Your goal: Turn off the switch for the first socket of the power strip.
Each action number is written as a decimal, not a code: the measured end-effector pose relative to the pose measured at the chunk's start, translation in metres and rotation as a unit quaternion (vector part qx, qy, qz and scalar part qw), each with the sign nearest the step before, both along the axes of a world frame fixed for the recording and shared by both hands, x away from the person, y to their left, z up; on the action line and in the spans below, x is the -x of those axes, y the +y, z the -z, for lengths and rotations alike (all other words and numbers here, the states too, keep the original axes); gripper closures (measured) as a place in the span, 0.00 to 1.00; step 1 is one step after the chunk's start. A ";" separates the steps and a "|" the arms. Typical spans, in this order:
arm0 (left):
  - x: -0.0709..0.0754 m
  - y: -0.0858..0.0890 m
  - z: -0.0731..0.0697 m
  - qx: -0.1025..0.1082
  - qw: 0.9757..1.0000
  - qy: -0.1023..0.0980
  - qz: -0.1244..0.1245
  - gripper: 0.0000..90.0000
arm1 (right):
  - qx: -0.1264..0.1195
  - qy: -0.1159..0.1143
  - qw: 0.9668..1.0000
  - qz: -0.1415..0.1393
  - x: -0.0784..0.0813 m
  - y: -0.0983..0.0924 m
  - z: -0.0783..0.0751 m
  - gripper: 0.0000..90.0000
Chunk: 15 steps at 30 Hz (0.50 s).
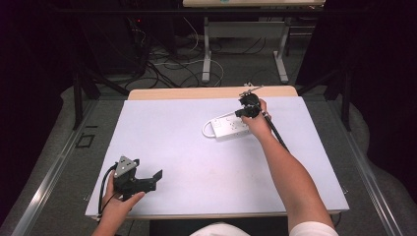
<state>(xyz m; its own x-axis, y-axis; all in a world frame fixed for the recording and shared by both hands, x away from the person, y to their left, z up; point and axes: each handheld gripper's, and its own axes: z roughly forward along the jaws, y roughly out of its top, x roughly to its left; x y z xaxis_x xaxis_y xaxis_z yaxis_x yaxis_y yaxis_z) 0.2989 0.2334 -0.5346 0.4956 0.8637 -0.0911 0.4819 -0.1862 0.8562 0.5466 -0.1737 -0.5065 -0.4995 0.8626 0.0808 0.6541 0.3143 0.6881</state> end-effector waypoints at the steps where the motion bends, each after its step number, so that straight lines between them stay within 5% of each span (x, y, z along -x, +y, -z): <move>1: 0.000 0.000 0.000 0.000 1.000 0.000 0.000 0.01 | 0.001 0.004 1.000 -0.003 0.000 -0.001 -0.001 0.91; 15: 0.000 -0.002 0.000 0.006 1.000 0.000 0.001 0.01 | 0.005 0.017 1.000 -0.009 0.008 -0.002 -0.013 0.84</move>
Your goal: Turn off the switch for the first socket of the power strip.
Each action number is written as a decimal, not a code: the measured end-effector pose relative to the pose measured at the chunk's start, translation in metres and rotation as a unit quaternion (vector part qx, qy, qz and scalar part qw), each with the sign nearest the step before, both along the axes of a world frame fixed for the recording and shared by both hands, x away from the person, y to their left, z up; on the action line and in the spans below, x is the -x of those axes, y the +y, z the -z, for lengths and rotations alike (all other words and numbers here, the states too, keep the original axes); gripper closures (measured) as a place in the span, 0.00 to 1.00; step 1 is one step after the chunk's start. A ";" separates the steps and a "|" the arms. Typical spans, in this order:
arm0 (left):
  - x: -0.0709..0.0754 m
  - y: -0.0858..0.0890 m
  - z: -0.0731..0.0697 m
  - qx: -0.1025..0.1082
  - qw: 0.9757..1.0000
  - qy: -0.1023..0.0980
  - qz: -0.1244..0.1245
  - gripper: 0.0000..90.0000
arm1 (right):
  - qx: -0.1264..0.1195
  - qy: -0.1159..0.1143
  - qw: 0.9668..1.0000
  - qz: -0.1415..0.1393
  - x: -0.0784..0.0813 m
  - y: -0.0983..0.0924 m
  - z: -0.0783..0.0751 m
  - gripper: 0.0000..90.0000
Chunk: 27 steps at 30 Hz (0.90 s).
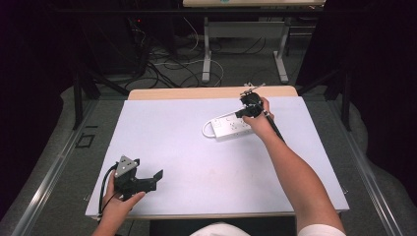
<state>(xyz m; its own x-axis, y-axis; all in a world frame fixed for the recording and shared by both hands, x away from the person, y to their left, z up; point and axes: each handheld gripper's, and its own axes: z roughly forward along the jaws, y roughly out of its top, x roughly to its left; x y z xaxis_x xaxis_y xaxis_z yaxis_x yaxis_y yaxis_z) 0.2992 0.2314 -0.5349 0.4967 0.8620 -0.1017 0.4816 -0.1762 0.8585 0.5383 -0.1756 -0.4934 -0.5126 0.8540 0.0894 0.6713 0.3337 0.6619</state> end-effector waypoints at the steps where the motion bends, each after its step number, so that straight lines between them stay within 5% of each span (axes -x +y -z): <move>1: 0.000 0.000 0.000 0.000 1.000 0.000 0.000 0.01 | 0.000 0.001 1.000 0.000 0.001 -0.001 -0.001 0.83; 11: 0.000 0.000 0.000 -0.002 1.000 0.000 0.001 0.01 | -0.013 0.018 1.000 -0.017 0.010 -0.003 -0.011 0.67; 27: 0.001 0.000 0.000 -0.002 1.000 -0.001 0.001 0.01 | 0.018 0.026 0.998 -0.059 0.039 0.004 -0.015 0.55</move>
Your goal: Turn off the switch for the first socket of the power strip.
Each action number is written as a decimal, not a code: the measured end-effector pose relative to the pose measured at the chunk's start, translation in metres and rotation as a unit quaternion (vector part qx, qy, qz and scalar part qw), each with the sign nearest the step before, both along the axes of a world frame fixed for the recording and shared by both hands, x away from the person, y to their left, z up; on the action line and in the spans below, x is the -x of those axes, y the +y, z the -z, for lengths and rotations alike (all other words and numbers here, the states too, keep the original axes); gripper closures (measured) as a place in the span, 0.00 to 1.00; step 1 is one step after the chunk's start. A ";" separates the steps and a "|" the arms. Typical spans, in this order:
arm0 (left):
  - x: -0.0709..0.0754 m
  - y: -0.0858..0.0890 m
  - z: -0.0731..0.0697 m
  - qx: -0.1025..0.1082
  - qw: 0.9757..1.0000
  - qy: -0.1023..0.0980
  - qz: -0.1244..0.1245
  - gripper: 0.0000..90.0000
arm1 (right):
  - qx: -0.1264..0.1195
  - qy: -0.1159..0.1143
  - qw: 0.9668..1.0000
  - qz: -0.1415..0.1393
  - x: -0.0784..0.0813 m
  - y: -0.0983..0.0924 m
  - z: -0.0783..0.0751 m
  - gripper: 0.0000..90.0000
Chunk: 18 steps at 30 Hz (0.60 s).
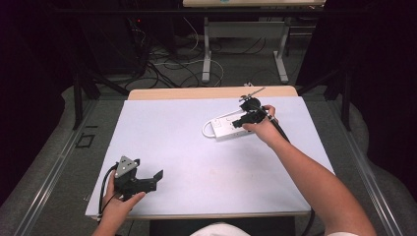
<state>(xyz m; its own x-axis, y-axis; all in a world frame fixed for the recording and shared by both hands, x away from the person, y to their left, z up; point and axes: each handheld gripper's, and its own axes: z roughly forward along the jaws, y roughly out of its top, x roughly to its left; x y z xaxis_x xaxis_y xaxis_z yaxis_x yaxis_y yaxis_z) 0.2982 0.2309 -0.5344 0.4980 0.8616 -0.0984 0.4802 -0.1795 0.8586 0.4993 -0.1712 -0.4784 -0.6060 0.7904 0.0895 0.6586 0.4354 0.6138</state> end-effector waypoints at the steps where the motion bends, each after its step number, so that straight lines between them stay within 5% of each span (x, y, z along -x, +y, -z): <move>1: 0.000 0.000 0.000 0.000 1.000 0.000 0.000 0.01 | 0.006 -0.003 1.000 -0.004 0.001 0.000 0.000 0.54; 18: 0.000 -0.001 0.000 -0.001 1.000 0.000 -0.001 0.01 | -0.001 -0.019 1.000 -0.012 0.036 -0.006 -0.014 0.34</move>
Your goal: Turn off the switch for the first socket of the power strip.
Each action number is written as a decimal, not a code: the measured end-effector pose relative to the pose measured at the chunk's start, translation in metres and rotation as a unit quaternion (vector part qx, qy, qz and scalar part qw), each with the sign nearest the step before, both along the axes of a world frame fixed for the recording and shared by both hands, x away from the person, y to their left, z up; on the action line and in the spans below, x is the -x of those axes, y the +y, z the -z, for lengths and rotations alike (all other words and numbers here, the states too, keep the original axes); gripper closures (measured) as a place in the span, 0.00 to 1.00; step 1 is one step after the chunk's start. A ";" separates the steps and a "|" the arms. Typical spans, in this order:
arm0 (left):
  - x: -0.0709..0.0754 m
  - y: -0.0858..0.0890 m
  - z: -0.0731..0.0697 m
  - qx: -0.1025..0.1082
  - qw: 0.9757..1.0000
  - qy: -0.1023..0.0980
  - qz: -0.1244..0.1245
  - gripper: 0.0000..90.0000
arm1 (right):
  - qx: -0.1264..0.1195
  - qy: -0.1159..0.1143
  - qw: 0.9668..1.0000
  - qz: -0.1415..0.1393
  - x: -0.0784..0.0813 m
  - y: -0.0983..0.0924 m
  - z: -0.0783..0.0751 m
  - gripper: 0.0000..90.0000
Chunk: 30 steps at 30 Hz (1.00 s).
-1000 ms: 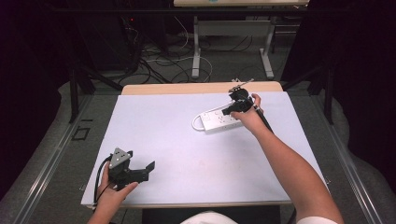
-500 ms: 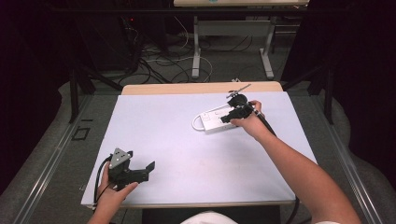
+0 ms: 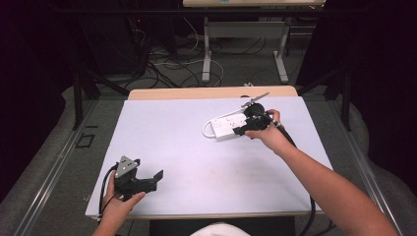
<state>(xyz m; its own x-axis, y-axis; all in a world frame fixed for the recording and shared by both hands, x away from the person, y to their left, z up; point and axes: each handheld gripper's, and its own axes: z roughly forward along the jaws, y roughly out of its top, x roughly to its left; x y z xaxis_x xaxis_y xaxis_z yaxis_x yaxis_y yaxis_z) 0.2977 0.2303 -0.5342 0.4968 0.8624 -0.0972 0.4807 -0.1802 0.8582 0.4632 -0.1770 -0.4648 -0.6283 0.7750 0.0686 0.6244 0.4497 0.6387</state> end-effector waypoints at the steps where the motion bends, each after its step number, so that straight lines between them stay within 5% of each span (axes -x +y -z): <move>1: 0.000 0.000 0.000 0.000 1.000 0.000 0.000 0.01 | -0.001 0.000 1.000 -0.001 0.002 -0.001 -0.001 0.34; 11: 0.000 0.000 0.000 -0.006 1.000 -0.002 0.000 0.01 | -0.019 0.005 1.000 -0.009 0.023 -0.014 -0.004 0.28; 22: 0.000 0.000 0.000 -0.002 1.000 0.000 -0.003 0.01 | -0.011 -0.034 0.999 -0.021 0.050 -0.023 -0.001 0.19; 30: 0.000 0.000 0.000 -0.002 1.000 0.000 -0.003 0.01 | -0.025 -0.034 0.999 -0.024 0.069 -0.035 0.002 0.18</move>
<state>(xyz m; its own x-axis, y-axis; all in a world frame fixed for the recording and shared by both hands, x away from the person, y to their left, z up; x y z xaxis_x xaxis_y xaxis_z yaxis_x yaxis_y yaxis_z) 0.2974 0.2299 -0.5346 0.4917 0.8658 -0.0929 0.4810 -0.1812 0.8578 0.3942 -0.2120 -0.4669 -0.6686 0.7410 0.0629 0.5576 0.4435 0.7017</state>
